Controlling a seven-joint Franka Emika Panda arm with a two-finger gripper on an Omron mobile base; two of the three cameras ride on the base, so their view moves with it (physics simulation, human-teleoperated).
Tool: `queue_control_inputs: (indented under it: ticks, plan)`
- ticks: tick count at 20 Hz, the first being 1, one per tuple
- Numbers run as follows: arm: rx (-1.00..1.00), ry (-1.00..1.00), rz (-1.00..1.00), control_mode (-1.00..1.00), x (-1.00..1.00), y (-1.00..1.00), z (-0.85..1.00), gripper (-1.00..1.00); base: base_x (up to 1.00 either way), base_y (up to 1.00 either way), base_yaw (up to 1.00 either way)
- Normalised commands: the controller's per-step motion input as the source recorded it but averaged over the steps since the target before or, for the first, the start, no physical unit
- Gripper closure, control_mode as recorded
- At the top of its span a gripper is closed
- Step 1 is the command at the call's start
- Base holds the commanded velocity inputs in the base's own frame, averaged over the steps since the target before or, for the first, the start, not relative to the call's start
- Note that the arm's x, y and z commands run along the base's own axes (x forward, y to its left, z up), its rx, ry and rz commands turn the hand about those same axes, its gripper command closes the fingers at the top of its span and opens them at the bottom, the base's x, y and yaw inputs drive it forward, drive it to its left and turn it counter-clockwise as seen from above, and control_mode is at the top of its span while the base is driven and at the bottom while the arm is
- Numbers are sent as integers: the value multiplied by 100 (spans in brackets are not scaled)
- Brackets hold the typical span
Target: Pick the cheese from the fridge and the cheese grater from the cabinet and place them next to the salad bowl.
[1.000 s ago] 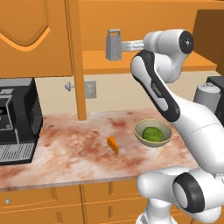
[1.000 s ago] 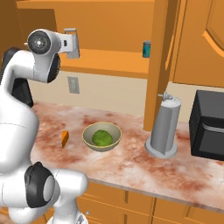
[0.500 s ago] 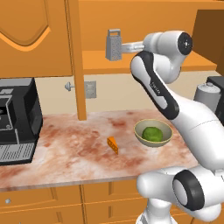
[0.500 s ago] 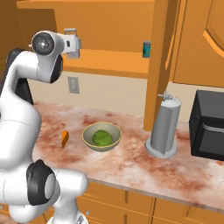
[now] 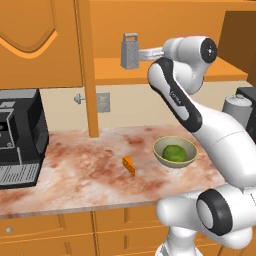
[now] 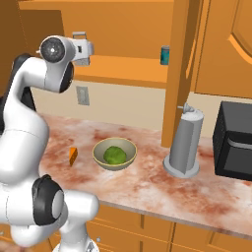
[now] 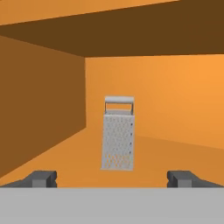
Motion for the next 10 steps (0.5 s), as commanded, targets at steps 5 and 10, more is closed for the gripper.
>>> queue_control_inputs:
  ticks: [5,10]
  plan:
    - [0,0,0,-100,38,-2,0,-100,0,0,0]
    - [-3,0,0,-100,47,0,0,-100,0,0,0]
